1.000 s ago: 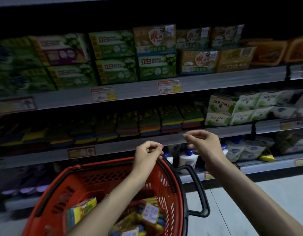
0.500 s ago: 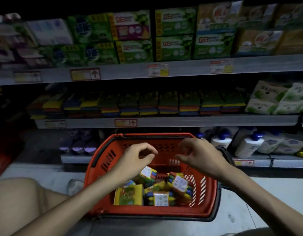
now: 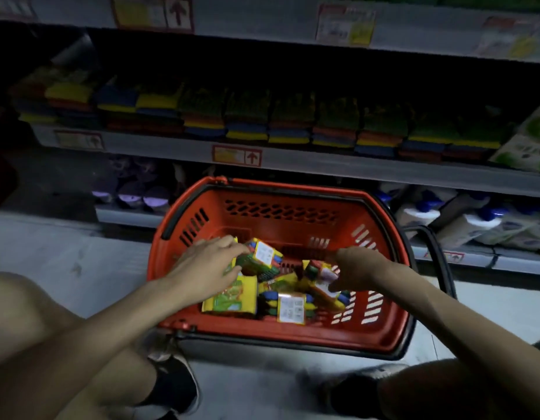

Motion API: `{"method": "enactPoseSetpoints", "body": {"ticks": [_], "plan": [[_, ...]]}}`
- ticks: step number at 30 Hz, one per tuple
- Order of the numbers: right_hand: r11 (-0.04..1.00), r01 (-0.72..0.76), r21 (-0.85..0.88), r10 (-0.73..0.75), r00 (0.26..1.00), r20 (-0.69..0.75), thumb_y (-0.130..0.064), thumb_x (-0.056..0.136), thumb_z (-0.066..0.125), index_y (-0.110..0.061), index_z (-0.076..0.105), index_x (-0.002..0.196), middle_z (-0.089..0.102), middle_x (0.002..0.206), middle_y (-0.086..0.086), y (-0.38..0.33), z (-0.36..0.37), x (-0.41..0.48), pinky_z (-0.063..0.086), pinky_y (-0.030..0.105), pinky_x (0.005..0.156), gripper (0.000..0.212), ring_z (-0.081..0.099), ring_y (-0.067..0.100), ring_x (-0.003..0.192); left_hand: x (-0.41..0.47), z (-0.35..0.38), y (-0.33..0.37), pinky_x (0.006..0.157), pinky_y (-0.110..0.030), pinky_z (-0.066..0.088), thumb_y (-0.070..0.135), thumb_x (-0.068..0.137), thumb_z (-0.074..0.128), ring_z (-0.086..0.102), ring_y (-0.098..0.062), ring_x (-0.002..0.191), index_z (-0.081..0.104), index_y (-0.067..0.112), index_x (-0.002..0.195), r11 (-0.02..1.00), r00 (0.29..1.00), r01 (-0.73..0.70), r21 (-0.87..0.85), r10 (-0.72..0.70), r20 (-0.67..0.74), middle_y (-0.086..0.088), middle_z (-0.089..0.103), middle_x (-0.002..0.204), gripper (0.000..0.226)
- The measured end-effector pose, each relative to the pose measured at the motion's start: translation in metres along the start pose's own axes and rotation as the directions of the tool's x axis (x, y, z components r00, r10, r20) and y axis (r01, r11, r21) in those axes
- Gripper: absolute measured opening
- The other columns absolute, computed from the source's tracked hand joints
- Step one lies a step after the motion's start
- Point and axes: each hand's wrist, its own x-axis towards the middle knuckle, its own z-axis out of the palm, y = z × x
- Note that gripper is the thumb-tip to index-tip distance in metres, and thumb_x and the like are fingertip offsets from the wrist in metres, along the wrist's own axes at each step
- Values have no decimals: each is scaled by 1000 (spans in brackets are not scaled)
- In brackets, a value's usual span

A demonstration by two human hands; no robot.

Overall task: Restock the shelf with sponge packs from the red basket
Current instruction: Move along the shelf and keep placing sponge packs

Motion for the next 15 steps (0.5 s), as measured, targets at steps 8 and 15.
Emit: {"method": "enactPoseSetpoints", "body": {"ticks": [8, 15], "plan": [[1000, -2, -15, 3, 997, 77, -64, 91, 59, -19, 50, 139, 51, 138, 11, -12, 50, 35, 49, 40, 103, 67, 52, 33, 132, -20, 22, -41, 96, -39, 43, 36, 100, 58, 56, -18, 126, 53, 29, 144, 995, 994, 103, 12, -103, 35, 6, 58, 127, 46], [993, -90, -75, 88, 996, -30, -58, 88, 68, -21, -2, 161, 42, 151, 15, -24, 70, 49, 43, 47, 105, 108, 52, 37, 132, -23, 26, -39, 101, -38, 44, 37, 101, 56, 56, -16, 123, 57, 28, 140, 997, 997, 74, -7, -74, 12, 7, 58, 126, 40]]}}
